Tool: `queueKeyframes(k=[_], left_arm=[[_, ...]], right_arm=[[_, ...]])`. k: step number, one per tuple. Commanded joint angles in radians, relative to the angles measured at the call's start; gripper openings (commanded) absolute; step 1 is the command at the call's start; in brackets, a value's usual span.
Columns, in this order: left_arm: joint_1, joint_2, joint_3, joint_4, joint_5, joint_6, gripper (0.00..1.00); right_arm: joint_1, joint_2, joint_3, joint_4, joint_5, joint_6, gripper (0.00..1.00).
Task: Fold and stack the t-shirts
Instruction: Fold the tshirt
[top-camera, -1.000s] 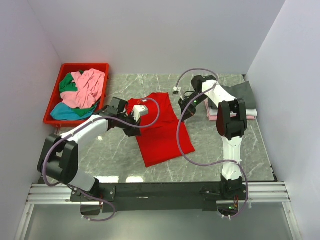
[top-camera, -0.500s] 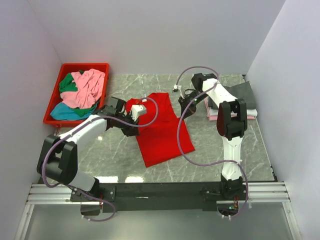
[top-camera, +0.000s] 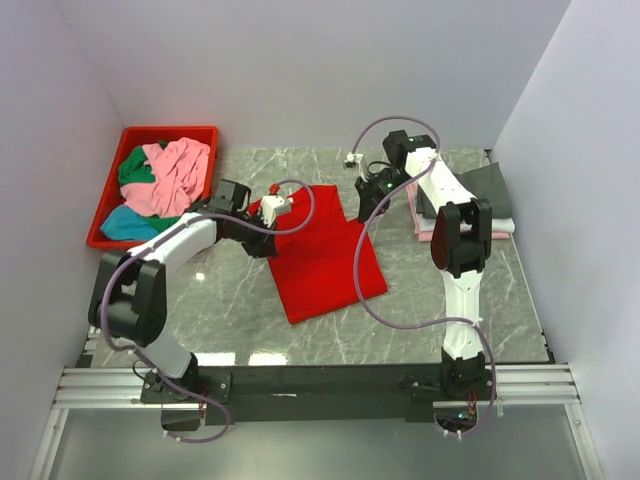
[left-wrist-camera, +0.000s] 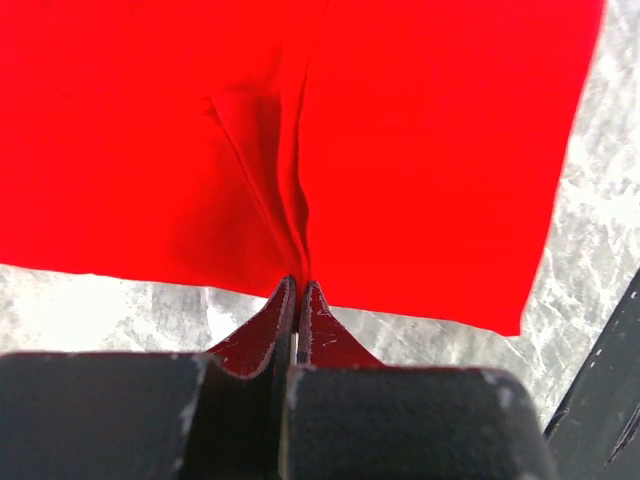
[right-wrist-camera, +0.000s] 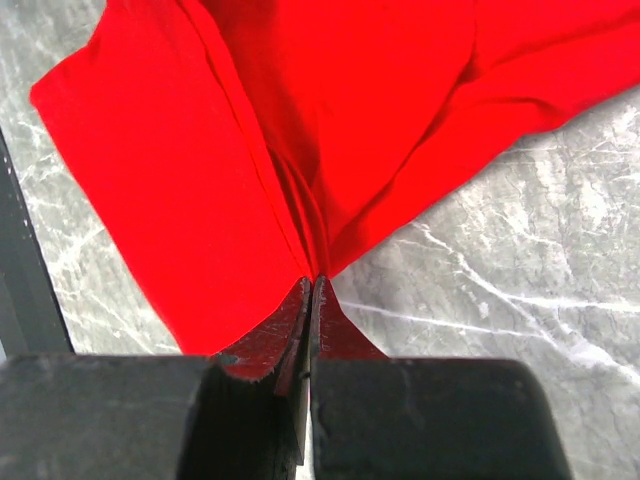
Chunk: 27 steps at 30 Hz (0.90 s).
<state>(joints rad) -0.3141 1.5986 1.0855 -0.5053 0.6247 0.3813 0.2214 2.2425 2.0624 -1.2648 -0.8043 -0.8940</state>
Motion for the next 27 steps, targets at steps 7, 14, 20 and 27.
queueKeyframes(k=[7, 14, 20, 27], left_arm=[[0.024, 0.041, 0.004, 0.001, 0.026, 0.024, 0.00], [0.033, -0.008, -0.015, 0.010, 0.033, 0.014, 0.00], [0.043, -0.020, -0.029, 0.016, 0.033, 0.008, 0.01], [0.053, 0.001, -0.015, 0.016, 0.015, -0.001, 0.00]], right_arm=[[-0.013, 0.060, 0.039, 0.058, 0.025, 0.058, 0.00], [-0.010, 0.078, 0.056, 0.079, 0.025, 0.086, 0.00], [-0.007, 0.098, 0.077, 0.096, 0.030, 0.107, 0.00], [-0.001, 0.123, 0.107, 0.126, 0.040, 0.147, 0.00]])
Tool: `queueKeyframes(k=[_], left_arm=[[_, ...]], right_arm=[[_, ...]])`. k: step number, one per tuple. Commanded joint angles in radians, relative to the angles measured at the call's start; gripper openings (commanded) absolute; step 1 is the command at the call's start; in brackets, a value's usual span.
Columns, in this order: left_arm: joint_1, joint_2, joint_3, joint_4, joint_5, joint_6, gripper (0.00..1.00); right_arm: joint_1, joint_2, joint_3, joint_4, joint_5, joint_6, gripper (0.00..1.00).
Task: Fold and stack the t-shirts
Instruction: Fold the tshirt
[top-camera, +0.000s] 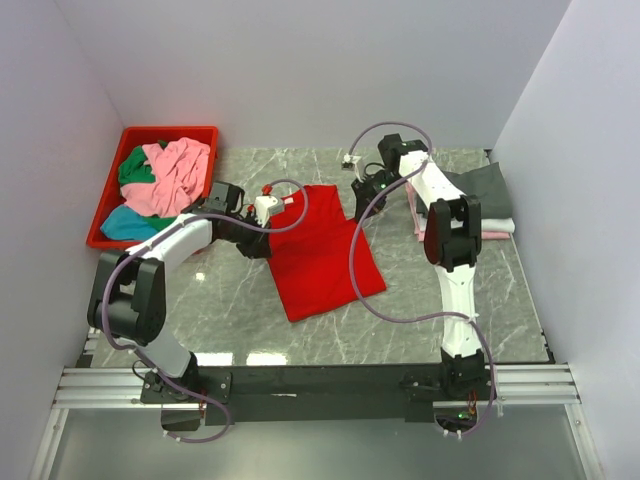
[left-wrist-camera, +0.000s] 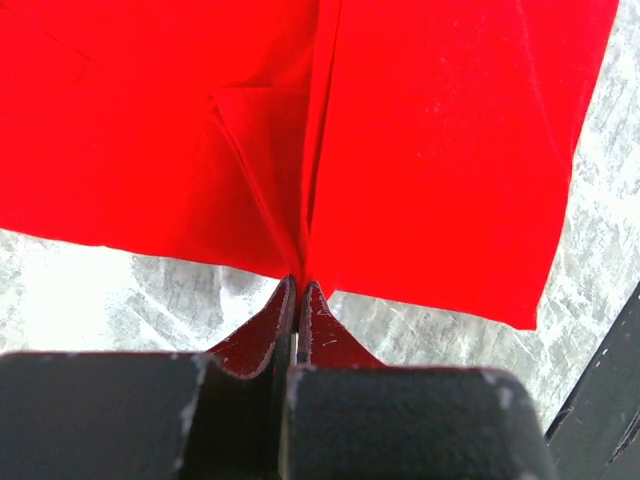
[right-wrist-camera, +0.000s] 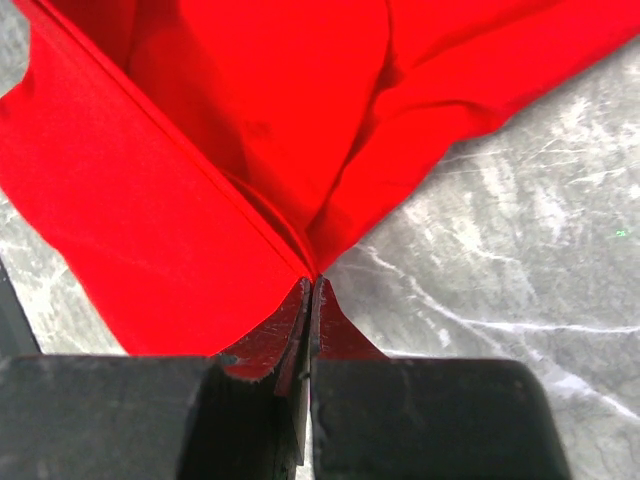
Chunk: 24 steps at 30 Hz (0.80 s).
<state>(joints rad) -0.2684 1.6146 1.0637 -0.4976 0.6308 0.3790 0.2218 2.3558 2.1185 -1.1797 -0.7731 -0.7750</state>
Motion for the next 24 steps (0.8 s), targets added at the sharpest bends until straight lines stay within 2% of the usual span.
queueKeyframes(k=[1, 3, 5, 7, 8, 9, 10, 12, 13, 15, 17, 20, 21, 22, 23, 24], left_arm=[[0.008, -0.001, 0.008, 0.005, 0.004, 0.003, 0.01], [0.008, 0.013, 0.010, 0.016, -0.022, -0.011, 0.01], [0.008, 0.014, 0.005, 0.030, -0.058, -0.025, 0.03], [0.009, 0.002, -0.002, 0.042, -0.086, -0.046, 0.21], [0.009, -0.010, -0.008, 0.072, -0.129, -0.072, 0.49], [0.009, -0.027, -0.022, 0.088, -0.144, -0.077, 0.62], [0.009, -0.074, -0.030, 0.106, -0.160, -0.083, 0.71], [0.009, -0.136, -0.056, 0.173, -0.207, -0.101, 0.80], [0.009, -0.210, -0.064, 0.195, -0.213, -0.100, 0.82], [0.008, -0.293, -0.105, 0.278, -0.236, -0.094, 0.97], [0.008, -0.401, -0.132, 0.318, -0.218, -0.085, 1.00], [0.008, -0.472, -0.175, 0.338, -0.113, -0.060, 0.99], [0.006, -0.472, -0.174, 0.323, -0.079, -0.046, 0.99], [-0.003, -0.463, -0.169, 0.264, -0.006, -0.039, 1.00], [-0.018, -0.464, -0.166, 0.228, 0.016, -0.019, 0.93], [-0.110, -0.469, -0.185, 0.211, 0.004, 0.010, 0.83]], right_arm=[[0.001, 0.013, 0.052, 0.048, 0.012, 0.031, 0.00], [0.002, 0.020, 0.054, 0.060, 0.015, 0.045, 0.01], [0.005, 0.022, 0.052, 0.075, 0.024, 0.059, 0.07], [0.008, 0.016, 0.040, 0.123, 0.041, 0.094, 0.24], [0.008, 0.010, 0.026, 0.143, 0.060, 0.108, 0.30], [0.008, 0.002, 0.017, 0.187, 0.073, 0.143, 0.41], [0.007, -0.024, 0.005, 0.213, 0.089, 0.160, 0.46], [0.005, -0.082, -0.044, 0.277, 0.113, 0.180, 0.57], [-0.002, -0.105, -0.066, 0.301, 0.116, 0.184, 0.59], [-0.016, -0.179, -0.127, 0.334, 0.095, 0.171, 0.62], [-0.038, -0.231, -0.169, 0.335, 0.051, 0.126, 0.63], [-0.058, -0.357, -0.294, 0.266, -0.101, -0.111, 0.65], [-0.058, -0.438, -0.396, 0.196, -0.142, -0.329, 0.74], [-0.058, -0.478, -0.457, 0.158, -0.188, -0.449, 0.84], [-0.058, -0.518, -0.518, 0.126, -0.201, -0.565, 0.86], [-0.053, -0.582, -0.634, 0.070, -0.198, -0.765, 0.87]])
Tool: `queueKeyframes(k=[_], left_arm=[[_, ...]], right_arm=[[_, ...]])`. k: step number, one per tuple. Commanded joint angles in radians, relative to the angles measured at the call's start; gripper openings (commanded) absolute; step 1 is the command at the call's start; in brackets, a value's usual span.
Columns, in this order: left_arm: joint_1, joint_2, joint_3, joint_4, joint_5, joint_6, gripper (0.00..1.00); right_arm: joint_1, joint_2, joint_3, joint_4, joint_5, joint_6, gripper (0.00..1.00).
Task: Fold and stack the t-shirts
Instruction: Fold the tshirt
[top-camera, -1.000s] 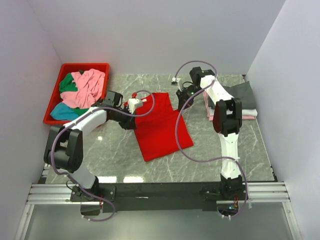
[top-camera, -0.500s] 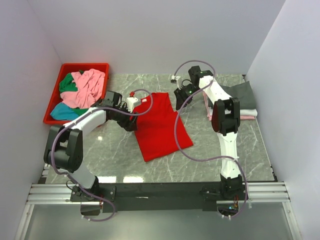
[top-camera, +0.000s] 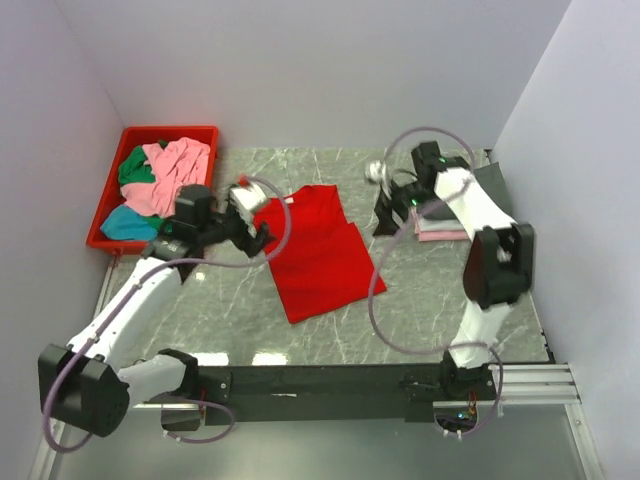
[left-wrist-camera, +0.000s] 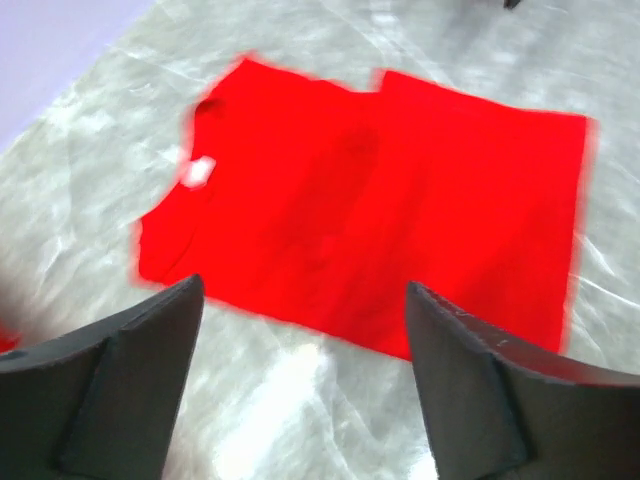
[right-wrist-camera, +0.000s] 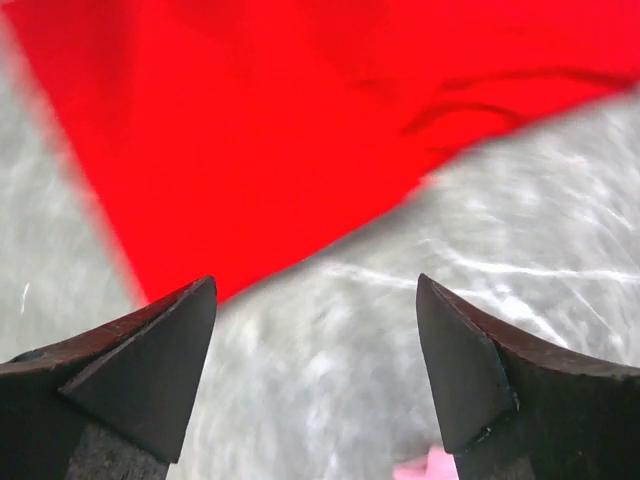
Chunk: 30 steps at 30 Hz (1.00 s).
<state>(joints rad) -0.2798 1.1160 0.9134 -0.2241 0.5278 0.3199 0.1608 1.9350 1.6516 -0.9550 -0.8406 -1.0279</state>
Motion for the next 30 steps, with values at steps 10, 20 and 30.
queueKeyframes(k=[10, 20, 30], left_arm=[[-0.699, 0.076, -0.234, -0.077, -0.400, 0.090, 0.67], [-0.737, 0.241, -0.229, -0.011, -0.552, 0.084, 0.68], [-0.739, 0.331, -0.243, -0.024, -0.618, 0.073, 0.31]], right_arm=[[0.026, -0.358, -0.524, -0.124, -0.040, -0.784, 0.82], [0.043, -0.376, -0.602, 0.008, 0.001, -0.656, 0.78], [0.154, -0.499, -0.841, 0.349, 0.201, -0.627, 0.79]])
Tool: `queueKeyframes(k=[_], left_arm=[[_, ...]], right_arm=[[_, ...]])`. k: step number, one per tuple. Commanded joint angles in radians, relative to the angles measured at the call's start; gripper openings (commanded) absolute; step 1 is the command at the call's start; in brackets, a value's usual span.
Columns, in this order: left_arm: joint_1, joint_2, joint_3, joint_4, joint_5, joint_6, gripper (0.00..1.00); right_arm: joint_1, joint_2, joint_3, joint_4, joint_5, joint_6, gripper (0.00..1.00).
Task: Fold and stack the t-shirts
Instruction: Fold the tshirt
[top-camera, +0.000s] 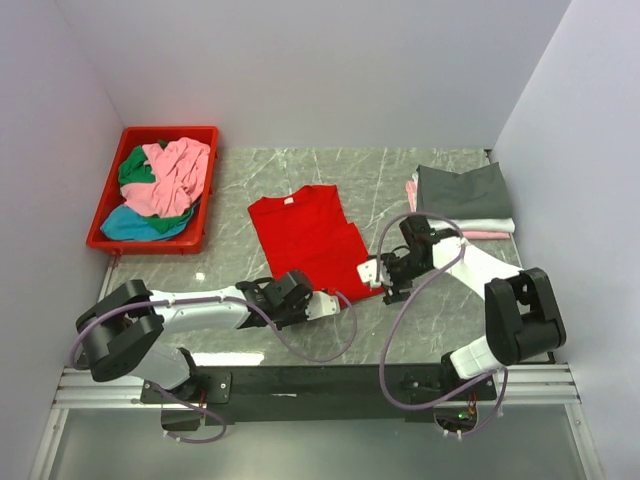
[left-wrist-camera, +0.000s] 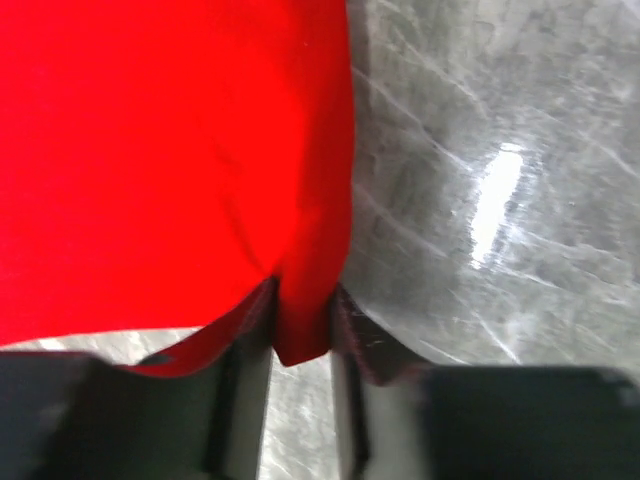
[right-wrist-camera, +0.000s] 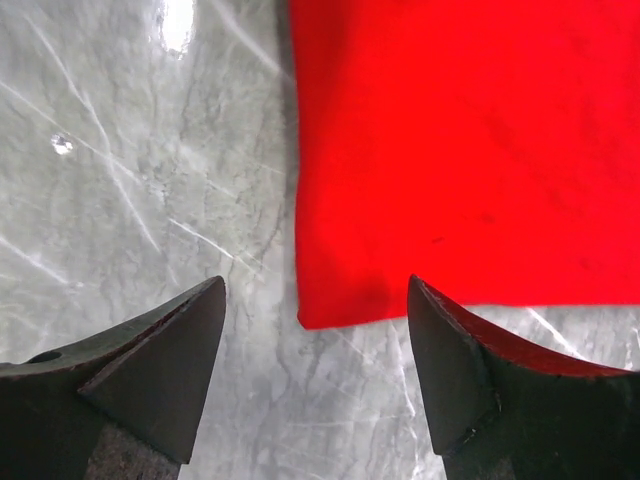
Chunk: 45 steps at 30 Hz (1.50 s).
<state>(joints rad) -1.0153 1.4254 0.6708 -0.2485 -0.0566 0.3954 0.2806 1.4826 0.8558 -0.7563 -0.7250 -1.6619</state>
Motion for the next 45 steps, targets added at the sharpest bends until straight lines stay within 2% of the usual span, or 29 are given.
queueKeyframes(k=[1, 2, 4, 7, 10, 11, 13, 14, 17, 18, 20, 24, 28, 31, 32, 34, 37, 38, 42, 45], left_arm=[[-0.003, 0.020, 0.000, 0.005, -0.029, -0.004, 0.27], [-0.003, 0.017, -0.004, 0.011, -0.025, -0.007, 0.19], [-0.003, 0.006, -0.005, 0.020, -0.012, -0.010, 0.14], [-0.003, -0.017, -0.010, 0.022, 0.004, -0.007, 0.06], [-0.003, -0.060, -0.028, 0.023, 0.029, -0.001, 0.01], [-0.003, -0.074, -0.042, 0.025, 0.037, 0.011, 0.01], [-0.003, -0.115, -0.059, 0.023, 0.066, 0.025, 0.01], [-0.003, -0.129, -0.071, 0.020, 0.084, 0.040, 0.01], [-0.005, -0.172, -0.082, -0.001, 0.209, 0.059, 0.01], [-0.005, -0.175, -0.079, -0.014, 0.245, 0.059, 0.00], [-0.023, -0.171, -0.057, -0.061, 0.355, 0.045, 0.00], [-0.112, -0.137, 0.006, -0.156, 0.441, 0.033, 0.00], [-0.109, -0.164, 0.012, -0.183, 0.427, 0.052, 0.00], [-0.014, -0.239, -0.010, -0.149, 0.417, 0.072, 0.00], [0.066, -0.258, -0.013, -0.140, 0.423, 0.080, 0.00], [0.138, -0.302, -0.010, -0.117, 0.426, 0.097, 0.00], [0.282, -0.321, -0.007, -0.043, 0.414, 0.128, 0.00], [0.361, -0.318, -0.002, -0.017, 0.420, 0.132, 0.00], [0.475, -0.225, 0.035, 0.080, 0.414, 0.154, 0.00], [0.553, -0.162, 0.084, 0.112, 0.414, 0.161, 0.00]], right_arm=[[0.063, -0.048, -0.060, 0.172, 0.101, 0.010, 0.79], [0.077, -0.047, -0.084, 0.198, 0.120, 0.030, 0.79], [0.113, -0.044, -0.103, 0.261, 0.165, 0.048, 0.78], [0.149, -0.012, -0.123, 0.350, 0.243, 0.126, 0.68], [0.172, 0.024, -0.110, 0.374, 0.286, 0.189, 0.49], [0.177, 0.028, -0.112, 0.380, 0.292, 0.218, 0.36], [0.177, 0.018, -0.121, 0.379, 0.288, 0.220, 0.22], [0.177, 0.007, -0.136, 0.380, 0.286, 0.232, 0.00], [0.170, -0.050, -0.127, 0.283, 0.244, 0.200, 0.00], [0.157, -0.076, -0.117, 0.167, 0.219, 0.182, 0.00], [0.146, -0.111, -0.097, 0.062, 0.155, 0.146, 0.00], [0.141, -0.223, -0.090, -0.199, 0.084, 0.080, 0.00], [0.140, -0.281, -0.049, -0.181, 0.084, 0.164, 0.00], [0.140, -0.240, 0.020, -0.106, 0.094, 0.280, 0.00], [0.140, -0.182, 0.093, -0.097, 0.095, 0.328, 0.00], [0.141, -0.113, 0.178, -0.071, 0.102, 0.379, 0.00], [0.141, 0.037, 0.403, -0.023, 0.121, 0.484, 0.00], [0.140, 0.117, 0.454, -0.018, 0.121, 0.526, 0.00], [0.143, 0.306, 0.729, -0.025, 0.116, 0.649, 0.00], [0.141, 0.409, 0.819, 0.007, 0.119, 0.715, 0.00]])
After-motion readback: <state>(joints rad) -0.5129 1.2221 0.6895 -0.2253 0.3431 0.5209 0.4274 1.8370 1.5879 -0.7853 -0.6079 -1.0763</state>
